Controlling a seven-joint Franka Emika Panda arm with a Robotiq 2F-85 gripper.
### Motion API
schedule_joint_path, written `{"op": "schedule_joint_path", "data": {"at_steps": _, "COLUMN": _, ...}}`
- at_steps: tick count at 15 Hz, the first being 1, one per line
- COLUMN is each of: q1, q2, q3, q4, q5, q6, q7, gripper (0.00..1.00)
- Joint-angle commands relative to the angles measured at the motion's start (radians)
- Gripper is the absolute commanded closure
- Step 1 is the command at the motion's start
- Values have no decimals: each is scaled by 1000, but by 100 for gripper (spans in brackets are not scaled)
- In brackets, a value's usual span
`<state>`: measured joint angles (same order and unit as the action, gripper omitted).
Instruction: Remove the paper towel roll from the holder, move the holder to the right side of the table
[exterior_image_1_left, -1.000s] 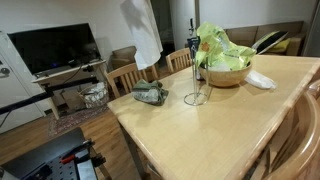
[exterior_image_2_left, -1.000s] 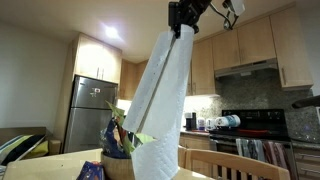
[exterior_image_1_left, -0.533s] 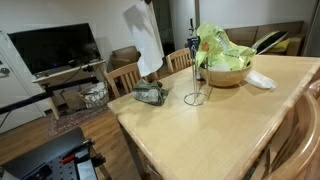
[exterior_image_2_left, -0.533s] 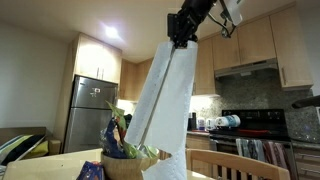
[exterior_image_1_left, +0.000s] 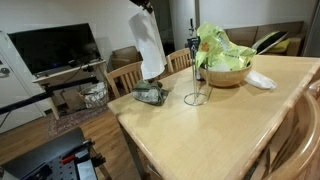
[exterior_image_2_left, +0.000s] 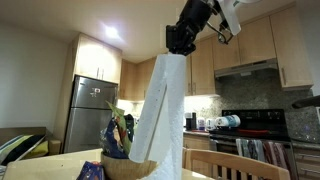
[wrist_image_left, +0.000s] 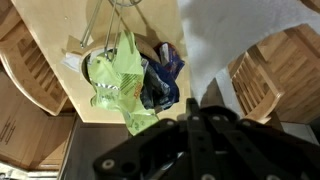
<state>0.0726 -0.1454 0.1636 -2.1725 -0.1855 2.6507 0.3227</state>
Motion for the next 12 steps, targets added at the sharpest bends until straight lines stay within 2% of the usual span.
{"op": "schedule_joint_path", "data": {"at_steps": 1, "q1": -13, "q2": 43, "q3": 13, "q4": -8, "q5": -81, "q6": 67, "q7": 40, "gripper": 100}}
{"op": "schedule_joint_path", "data": {"at_steps": 12, "q1": 1, "q2": 207, "q3": -2, "q4": 40, "q5": -353, "q6": 160, "q7": 182, "gripper": 100}}
